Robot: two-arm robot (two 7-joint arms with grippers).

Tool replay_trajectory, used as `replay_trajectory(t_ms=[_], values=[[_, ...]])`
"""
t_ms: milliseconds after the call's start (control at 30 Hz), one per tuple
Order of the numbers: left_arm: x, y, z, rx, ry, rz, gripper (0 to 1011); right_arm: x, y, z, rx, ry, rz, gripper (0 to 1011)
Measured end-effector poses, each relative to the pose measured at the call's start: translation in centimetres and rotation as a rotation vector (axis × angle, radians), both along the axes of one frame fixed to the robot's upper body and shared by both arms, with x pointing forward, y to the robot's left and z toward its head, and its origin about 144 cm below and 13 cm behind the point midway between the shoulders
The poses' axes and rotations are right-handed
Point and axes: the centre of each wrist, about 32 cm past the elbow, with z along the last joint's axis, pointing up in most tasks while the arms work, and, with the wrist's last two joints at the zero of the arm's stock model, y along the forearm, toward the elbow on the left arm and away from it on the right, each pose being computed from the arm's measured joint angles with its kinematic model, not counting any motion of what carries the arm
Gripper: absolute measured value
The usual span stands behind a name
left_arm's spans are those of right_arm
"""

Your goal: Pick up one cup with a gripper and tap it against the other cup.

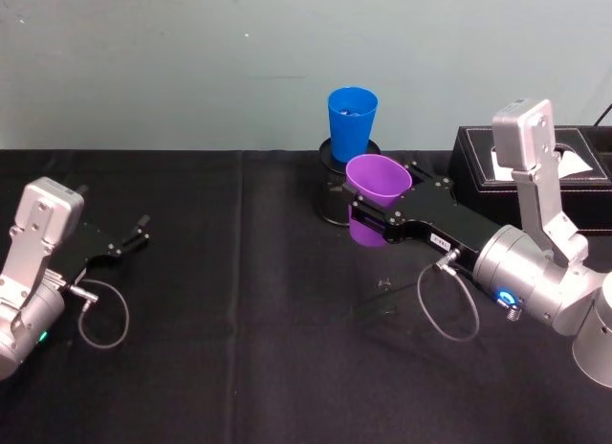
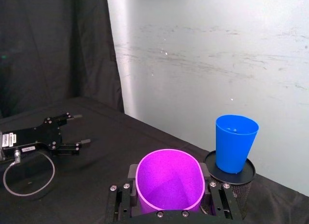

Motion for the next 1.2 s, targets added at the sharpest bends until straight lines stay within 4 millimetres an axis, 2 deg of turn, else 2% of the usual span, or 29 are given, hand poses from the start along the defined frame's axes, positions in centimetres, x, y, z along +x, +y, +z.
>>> replay_trajectory(t_ms=[233, 400, 633, 867, 1200], values=[[0.0, 0.0, 0.0, 0.0, 0.0, 0.0, 1000, 0.0, 0.0, 0.0, 0.0, 0.0, 0.0, 726], [0.0, 0.0, 0.0, 0.0, 0.0, 0.0, 1000, 0.9, -0.4, 0.2, 0.037, 0.037, -0.014, 726], [0.0, 0.0, 0.0, 0.0, 0.0, 0.0, 1000, 3.8, -0.9, -0.6, 0.085, 0.092, -0.027, 726], [0.0, 0.0, 0.0, 0.0, 0.0, 0.0, 1000, 6.5, -0.7, -0.4, 0.08, 0.086, -0.025, 726], [0.0, 0.0, 0.0, 0.0, 0.0, 0.0, 1000, 8.1, 0.3, -0.5, 0.018, 0.05, -0.001, 726]])
